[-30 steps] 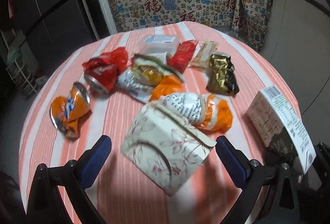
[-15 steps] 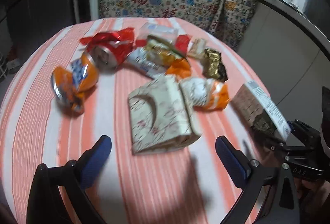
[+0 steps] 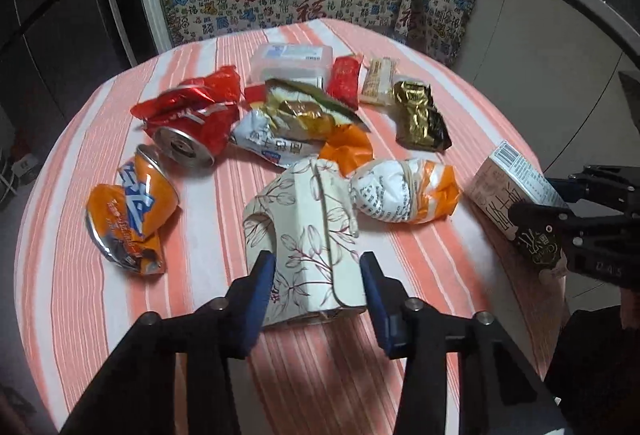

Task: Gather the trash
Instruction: 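Grasp the floral paper box with the left gripper while the right gripper holds the carton, then carry the box and carton over the blue wastebasket with both grippers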

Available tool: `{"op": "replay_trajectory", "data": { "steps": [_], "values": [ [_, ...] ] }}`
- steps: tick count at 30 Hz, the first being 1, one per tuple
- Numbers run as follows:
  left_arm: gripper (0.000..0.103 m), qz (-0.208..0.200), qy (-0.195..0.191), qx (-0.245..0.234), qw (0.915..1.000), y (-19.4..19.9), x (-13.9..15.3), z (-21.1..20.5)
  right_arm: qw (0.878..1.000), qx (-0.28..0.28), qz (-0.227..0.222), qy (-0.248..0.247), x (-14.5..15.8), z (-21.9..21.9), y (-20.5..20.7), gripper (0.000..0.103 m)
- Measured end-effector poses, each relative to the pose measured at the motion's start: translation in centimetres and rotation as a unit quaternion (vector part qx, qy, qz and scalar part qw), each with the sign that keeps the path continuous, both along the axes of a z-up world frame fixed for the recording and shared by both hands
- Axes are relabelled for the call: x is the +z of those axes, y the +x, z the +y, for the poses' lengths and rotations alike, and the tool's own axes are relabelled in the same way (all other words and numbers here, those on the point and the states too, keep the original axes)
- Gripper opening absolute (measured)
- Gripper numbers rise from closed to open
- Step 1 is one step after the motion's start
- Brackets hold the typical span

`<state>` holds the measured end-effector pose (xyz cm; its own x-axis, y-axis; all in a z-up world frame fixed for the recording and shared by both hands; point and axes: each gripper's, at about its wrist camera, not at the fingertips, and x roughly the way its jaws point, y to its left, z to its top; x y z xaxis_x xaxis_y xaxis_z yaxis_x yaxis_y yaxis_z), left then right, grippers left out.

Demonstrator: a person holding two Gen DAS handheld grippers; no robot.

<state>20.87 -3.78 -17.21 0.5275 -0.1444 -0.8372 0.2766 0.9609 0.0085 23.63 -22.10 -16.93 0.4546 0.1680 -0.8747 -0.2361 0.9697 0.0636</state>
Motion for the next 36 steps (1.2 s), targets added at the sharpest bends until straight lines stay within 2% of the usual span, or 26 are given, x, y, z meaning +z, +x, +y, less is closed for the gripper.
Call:
{"op": "replay_trajectory", "data": {
  "steps": [6,10,14,17,20,23,25,27,31,36],
  "values": [
    [0.039,-0.020,-0.048,-0.004,0.9986,-2.3,1.2,0.4,0.997,-0.016,-0.031,0.075,1.7,-1.7,-1.4,0.038],
    [0.039,-0.028,-0.082,-0.006,0.9962,-3.4,1.9,-0.4,0.995,-0.018,-0.044,0.091,2.4,-2.5,-2.0,0.038],
    [0.039,-0.019,-0.074,-0.015,0.9969,-3.4,1.5,-2.1,0.994,-0.030,-0.044,0.096,2.2,-3.8,-2.0,0.038],
    [0.045,-0.004,-0.062,-0.004,0.9981,-3.4,0.2,-2.6,0.996,-0.024,-0.041,0.078,1.8,-3.9,-2.5,0.038],
    [0.047,0.006,-0.049,0.006,0.9987,-3.0,-0.5,-3.1,0.998,-0.014,-0.038,0.056,1.1,-3.3,-2.9,0.038],
    [0.048,0.005,-0.032,0.003,0.9995,-2.5,-0.5,-3.8,0.998,-0.009,-0.034,0.054,0.3,-2.9,-2.9,0.038],
    [0.039,0.005,-0.021,-0.003,0.9998,-2.2,-0.4,-4.2,0.998,-0.008,-0.036,0.052,0.1,-2.9,-2.9,0.038],
    [0.036,-0.002,-0.015,-0.013,0.9998,-2.3,-0.2,-4.4,0.997,-0.010,-0.042,0.056,0.3,-3.2,-3.1,0.038],
    [0.035,-0.010,-0.037,-0.021,0.9990,-2.9,0.7,-5.0,0.994,-0.035,-0.056,0.088,1.3,-5.6,-3.1,0.038],
    [0.035,-0.013,-0.094,-0.054,0.9941,-3.1,2.7,-8.1,0.989,-0.084,-0.063,0.107,2.2,-10.7,-3.2,0.038]
  ]
}}
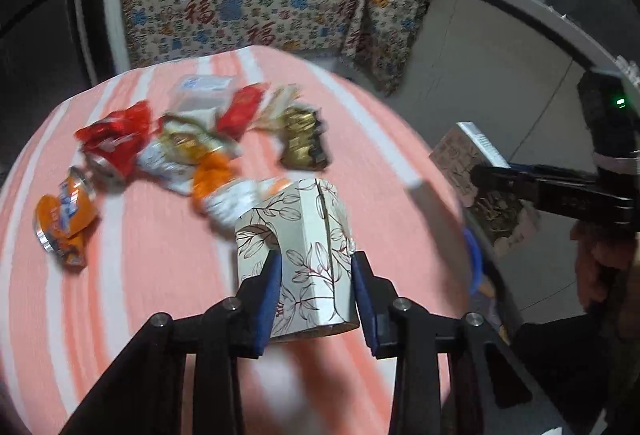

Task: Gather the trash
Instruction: 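Carry the box and carton over the blue wastebasket with both grippers, then open both grippers to drop the box and carton into the wastebasket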

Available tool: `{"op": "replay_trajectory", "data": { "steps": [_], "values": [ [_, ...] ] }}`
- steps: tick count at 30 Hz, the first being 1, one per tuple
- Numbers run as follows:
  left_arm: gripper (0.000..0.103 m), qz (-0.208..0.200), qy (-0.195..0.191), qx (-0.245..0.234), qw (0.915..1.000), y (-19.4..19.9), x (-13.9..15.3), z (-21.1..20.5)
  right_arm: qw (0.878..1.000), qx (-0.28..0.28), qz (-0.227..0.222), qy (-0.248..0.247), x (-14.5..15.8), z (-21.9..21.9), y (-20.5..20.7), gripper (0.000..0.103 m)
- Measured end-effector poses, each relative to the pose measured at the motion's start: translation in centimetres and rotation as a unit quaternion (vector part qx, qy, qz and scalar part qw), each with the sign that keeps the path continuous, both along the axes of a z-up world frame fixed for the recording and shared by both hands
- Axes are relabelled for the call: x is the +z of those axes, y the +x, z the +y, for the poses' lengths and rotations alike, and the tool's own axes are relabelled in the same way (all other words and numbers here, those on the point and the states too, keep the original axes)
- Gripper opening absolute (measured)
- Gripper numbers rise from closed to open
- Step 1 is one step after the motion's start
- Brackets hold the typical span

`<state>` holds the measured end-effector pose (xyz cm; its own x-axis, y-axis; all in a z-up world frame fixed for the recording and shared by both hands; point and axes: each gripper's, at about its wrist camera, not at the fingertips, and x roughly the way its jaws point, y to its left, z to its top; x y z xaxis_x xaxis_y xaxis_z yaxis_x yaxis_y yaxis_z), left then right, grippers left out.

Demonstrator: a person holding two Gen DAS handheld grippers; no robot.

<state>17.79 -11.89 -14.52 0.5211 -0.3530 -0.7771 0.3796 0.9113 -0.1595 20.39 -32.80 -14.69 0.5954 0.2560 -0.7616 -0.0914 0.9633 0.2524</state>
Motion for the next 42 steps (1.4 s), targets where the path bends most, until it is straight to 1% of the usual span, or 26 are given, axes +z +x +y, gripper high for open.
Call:
{"op": "replay_trajectory", "data": {
  "steps": [3,6,8,11,14,17,20,26,29,30,31,32,35,37,40,42],
  "values": [
    [0.035,0.001,-0.033,-0.038,0.9987,0.5,1.0,-3.9,0.999,-0.032,0.005,-0.007,0.2,-3.7,-0.1,0.038],
    [0.035,0.001,-0.051,-0.074,0.9960,1.2,1.5,-8.4,0.998,-0.062,0.024,0.003,-0.4,-7.8,0.0,0.038],
    [0.035,0.004,-0.060,-0.096,0.9936,1.8,1.2,-11.7,0.996,-0.079,0.032,0.005,-1.0,-10.1,0.0,0.038],
    [0.035,0.018,-0.065,-0.119,0.9906,2.9,-0.1,-16.0,0.994,-0.102,0.036,0.007,-2.1,-12.9,-0.1,0.038],
    [0.035,0.028,-0.059,-0.136,0.9886,3.8,-1.7,-19.6,0.992,-0.121,0.036,0.011,-3.4,-15.0,-0.5,0.038],
    [0.035,0.042,-0.054,-0.145,0.9870,4.8,-3.4,-22.2,0.990,-0.131,0.044,0.022,-5.0,-16.5,-0.6,0.038],
    [0.036,0.053,-0.054,-0.149,0.9859,5.7,-4.8,-24.2,0.989,-0.138,0.050,0.023,-5.8,-17.6,-0.5,0.038],
    [0.037,0.058,-0.045,-0.155,0.9852,6.7,-7.1,-26.3,0.986,-0.155,0.053,0.042,-6.5,-19.4,-0.3,0.038],
    [0.042,0.058,-0.047,-0.156,0.9850,7.3,-8.0,-26.8,0.985,-0.158,0.051,0.055,-6.8,-19.8,-0.2,0.040],
    [0.052,0.061,-0.050,-0.155,0.9847,7.0,-8.0,-26.7,0.984,-0.162,0.051,0.059,-6.9,-20.0,-0.1,0.048],
    [0.062,0.064,-0.052,-0.151,0.9850,7.3,-8.3,-26.8,0.983,-0.166,0.051,0.060,-6.9,-20.0,-0.2,0.053],
    [0.063,0.064,-0.054,-0.147,0.9857,7.4,-8.2,-26.7,0.982,-0.171,0.049,0.060,-6.9,-20.3,-0.2,0.057],
    [0.064,0.062,-0.056,-0.135,0.9873,7.6,-7.9,-26.5,0.981,-0.181,0.040,0.057,-6.3,-20.7,-0.5,0.058],
    [0.064,0.059,-0.063,-0.129,0.9879,7.8,-7.6,-25.9,0.981,-0.185,0.034,0.049,-5.9,-20.6,-0.8,0.060],
    [0.064,0.042,-0.060,-0.124,0.9896,6.9,-6.4,-24.8,0.982,-0.184,0.022,0.036,-5.1,-20.2,-0.9,0.062],
    [0.064,0.029,-0.061,-0.119,0.9906,6.0,-5.6,-23.7,0.983,-0.182,0.009,0.026,-4.4,-19.8,-1.1,0.067]
  ]
}}
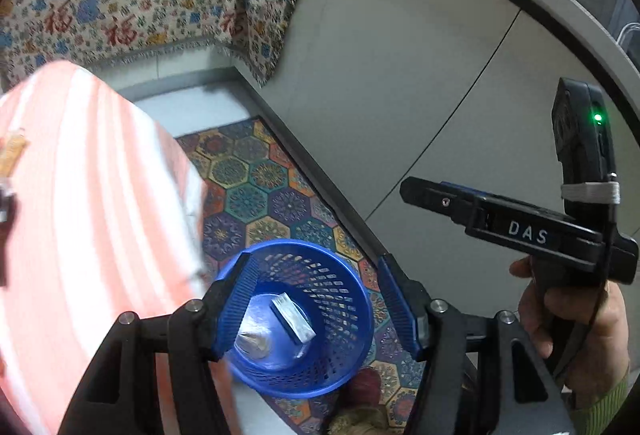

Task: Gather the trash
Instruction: 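Open both grippers to drop the box and carton into the wastebasket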

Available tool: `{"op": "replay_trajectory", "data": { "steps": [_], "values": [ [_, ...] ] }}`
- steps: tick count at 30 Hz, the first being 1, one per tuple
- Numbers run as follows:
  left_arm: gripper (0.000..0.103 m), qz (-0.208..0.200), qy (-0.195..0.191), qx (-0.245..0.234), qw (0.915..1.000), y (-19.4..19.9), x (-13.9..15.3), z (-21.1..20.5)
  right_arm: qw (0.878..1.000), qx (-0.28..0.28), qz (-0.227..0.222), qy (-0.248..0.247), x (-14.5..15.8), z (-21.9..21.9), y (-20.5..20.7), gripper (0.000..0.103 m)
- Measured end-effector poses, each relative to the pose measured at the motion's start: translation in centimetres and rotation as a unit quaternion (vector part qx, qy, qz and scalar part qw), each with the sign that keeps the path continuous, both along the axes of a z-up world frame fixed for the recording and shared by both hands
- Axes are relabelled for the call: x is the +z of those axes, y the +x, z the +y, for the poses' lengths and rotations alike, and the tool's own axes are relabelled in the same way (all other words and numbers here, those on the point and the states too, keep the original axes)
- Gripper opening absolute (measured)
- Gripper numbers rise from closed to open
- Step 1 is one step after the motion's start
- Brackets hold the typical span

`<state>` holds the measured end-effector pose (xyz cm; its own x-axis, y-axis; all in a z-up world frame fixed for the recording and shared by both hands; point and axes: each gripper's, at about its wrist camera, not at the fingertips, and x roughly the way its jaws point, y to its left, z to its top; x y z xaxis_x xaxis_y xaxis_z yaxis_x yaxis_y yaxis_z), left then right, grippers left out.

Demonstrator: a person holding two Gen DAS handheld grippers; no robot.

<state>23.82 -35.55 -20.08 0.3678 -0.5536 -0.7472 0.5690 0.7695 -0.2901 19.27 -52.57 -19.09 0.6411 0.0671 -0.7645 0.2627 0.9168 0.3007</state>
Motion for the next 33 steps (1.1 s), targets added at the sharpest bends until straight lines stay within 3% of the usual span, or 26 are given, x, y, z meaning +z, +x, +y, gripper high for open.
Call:
{"op": "replay_trajectory", "data": {
  "steps": [11,18,22,27,33],
  "values": [
    [0.064,-0.051,0.044,0.080,0.9946,-6.2,1.5,11.3,0.992,0.061,-0.085,-0.069,4.6,7.8,-1.5,0.071],
    [0.064,-0.056,0.098,0.154,0.9816,-8.3,0.3,20.8,0.977,0.142,-0.135,-0.081,5.7,16.7,-2.4,0.077],
    [0.064,-0.059,0.126,0.210,0.9677,-8.7,-0.1,26.0,0.969,0.198,-0.130,-0.075,4.3,22.2,-2.2,0.078],
    [0.064,-0.043,0.133,0.274,0.9514,-9.0,-0.5,31.2,0.948,0.286,-0.100,-0.092,1.9,29.2,-1.2,0.078],
    [0.066,-0.037,0.140,0.332,0.9321,-8.7,-0.4,34.6,0.933,0.338,-0.063,-0.111,-0.8,33.4,-0.1,0.078]
  ]
}}
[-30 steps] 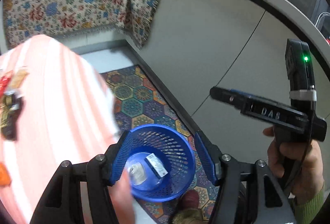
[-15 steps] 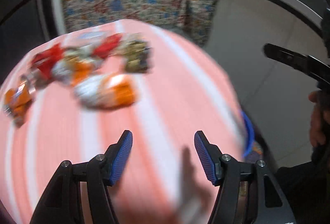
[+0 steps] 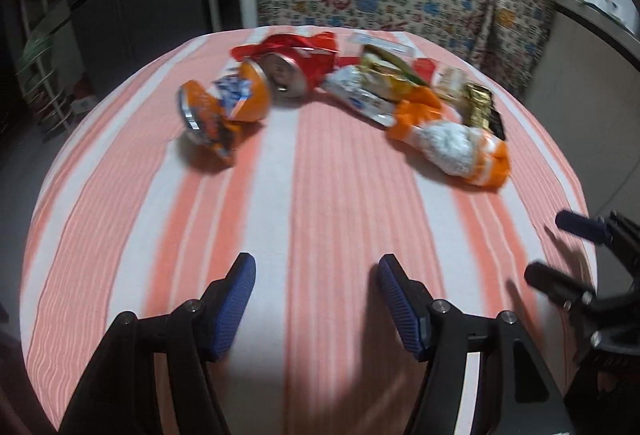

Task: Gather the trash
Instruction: 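Open both grippers to drop the box and carton into the wastebasket, then grasp the crushed orange can with the left gripper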

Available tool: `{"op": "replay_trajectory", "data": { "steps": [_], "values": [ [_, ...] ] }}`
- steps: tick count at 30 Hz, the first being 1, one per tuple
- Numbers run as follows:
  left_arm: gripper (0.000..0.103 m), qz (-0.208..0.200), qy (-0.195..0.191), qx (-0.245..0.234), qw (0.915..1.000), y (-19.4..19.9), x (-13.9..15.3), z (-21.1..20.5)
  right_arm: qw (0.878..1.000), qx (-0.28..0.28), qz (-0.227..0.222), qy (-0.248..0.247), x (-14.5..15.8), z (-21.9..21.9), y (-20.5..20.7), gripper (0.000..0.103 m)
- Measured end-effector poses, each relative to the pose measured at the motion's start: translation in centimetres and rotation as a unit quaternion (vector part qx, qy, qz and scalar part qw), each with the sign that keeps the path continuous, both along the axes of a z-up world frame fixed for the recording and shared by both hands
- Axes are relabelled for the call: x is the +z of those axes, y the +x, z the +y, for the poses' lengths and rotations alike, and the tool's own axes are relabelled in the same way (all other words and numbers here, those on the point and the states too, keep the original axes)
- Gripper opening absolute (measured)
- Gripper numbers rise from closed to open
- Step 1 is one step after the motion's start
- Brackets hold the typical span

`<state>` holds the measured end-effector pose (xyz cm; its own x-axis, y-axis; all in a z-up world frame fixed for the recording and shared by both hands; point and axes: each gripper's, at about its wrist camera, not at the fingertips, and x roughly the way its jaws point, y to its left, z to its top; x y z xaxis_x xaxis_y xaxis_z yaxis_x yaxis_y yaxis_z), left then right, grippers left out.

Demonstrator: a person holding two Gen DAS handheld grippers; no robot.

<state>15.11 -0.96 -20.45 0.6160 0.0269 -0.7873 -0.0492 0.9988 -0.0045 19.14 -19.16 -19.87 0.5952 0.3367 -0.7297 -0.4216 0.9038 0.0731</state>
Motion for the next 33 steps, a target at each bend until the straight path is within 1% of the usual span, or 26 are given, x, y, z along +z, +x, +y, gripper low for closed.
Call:
{"op": "replay_trajectory", "data": {
  "steps": [3,4,9,14,17,19,20,24,28,30,33],
  "values": [
    [0.067,-0.002,-0.001,0.025,0.9997,0.1,0.1,1.5,1.000,0.011,0.008,-0.016,-1.0,1.4,0.1,0.078],
    [0.069,-0.002,0.000,0.032,0.9995,0.4,0.1,1.9,1.000,0.013,0.008,-0.020,-1.2,1.8,0.2,0.078],
    [0.079,0.001,0.005,0.053,0.9986,2.3,0.0,3.1,1.000,0.009,0.009,-0.021,-1.6,2.5,0.8,0.089],
    [0.079,-0.002,-0.002,0.066,0.9978,4.2,0.3,4.1,1.000,0.004,0.014,-0.023,-1.7,2.5,1.3,0.097],
    [0.079,0.002,-0.023,0.060,0.9980,5.8,0.6,4.9,1.000,0.005,0.015,-0.023,-1.7,2.4,1.3,0.098],
    [0.079,-0.003,-0.040,0.058,0.9975,6.8,1.2,5.7,1.000,0.004,0.015,-0.022,-1.7,2.4,1.3,0.098],
    [0.079,-0.004,-0.041,0.060,0.9974,7.2,1.4,5.8,1.000,0.004,0.014,-0.022,-1.7,2.4,1.3,0.098],
    [0.079,-0.015,-0.038,0.061,0.9973,8.6,2.4,6.3,1.000,0.006,0.012,-0.021,-1.7,2.4,1.3,0.099],
    [0.079,-0.004,-0.004,0.060,0.9982,10.4,2.3,5.9,1.000,0.007,0.011,-0.020,-1.7,2.5,1.3,0.100],
    [0.079,0.005,0.007,0.064,0.9979,11.2,2.1,6.1,1.000,0.010,0.014,-0.020,-1.7,2.5,1.3,0.100],
    [0.078,0.002,-0.001,0.058,0.9983,11.6,2.2,6.7,0.999,0.025,0.021,-0.022,-1.3,2.2,1.5,0.098]
  ]
}}
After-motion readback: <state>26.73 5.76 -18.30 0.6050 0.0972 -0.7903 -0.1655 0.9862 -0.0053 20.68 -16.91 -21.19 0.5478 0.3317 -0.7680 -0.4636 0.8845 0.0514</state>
